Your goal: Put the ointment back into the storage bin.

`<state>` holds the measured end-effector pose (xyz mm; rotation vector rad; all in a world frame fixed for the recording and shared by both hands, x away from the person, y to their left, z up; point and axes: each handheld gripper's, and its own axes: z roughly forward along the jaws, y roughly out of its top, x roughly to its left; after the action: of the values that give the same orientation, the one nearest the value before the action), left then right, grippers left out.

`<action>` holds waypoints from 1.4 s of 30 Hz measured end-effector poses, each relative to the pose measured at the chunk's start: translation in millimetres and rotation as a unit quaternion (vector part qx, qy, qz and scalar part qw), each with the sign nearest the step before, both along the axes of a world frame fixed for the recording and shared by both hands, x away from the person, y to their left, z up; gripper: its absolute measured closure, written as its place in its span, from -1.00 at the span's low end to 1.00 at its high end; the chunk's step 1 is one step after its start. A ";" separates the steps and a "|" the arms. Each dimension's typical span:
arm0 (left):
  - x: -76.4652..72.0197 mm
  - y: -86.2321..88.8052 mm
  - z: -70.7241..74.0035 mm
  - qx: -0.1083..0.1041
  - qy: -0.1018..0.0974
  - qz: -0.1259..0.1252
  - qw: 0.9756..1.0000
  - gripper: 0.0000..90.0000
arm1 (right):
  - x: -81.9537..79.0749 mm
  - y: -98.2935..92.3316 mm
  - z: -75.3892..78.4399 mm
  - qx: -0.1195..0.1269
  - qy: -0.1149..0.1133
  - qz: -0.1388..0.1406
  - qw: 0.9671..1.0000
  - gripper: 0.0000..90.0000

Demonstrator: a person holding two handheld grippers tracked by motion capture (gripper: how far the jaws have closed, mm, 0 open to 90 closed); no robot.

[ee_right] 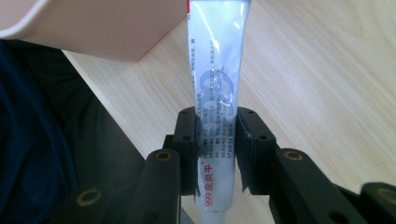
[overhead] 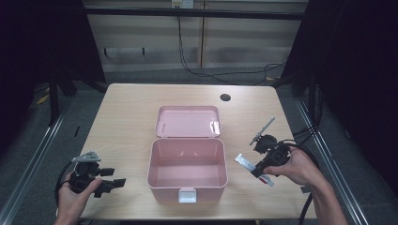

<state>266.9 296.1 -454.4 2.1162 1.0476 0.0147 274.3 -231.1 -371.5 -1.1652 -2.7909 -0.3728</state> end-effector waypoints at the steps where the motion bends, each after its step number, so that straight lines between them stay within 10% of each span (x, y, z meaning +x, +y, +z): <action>1: 0.1 0.0 -0.1 0.000 0.000 0.000 1.000 -0.40 | 0.0 -0.2 2.5 0.000 -0.002 0.000 1.000 0.59; 42: 0.1 2.4 1.0 -0.006 -0.002 0.003 1.000 -0.42 | 6.5 48.6 66.9 -0.009 -0.028 0.082 0.996 0.59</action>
<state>267.0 298.5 -453.4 2.1027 1.0487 0.0156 280.8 -182.5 -304.7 -0.9349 -2.9164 -0.3714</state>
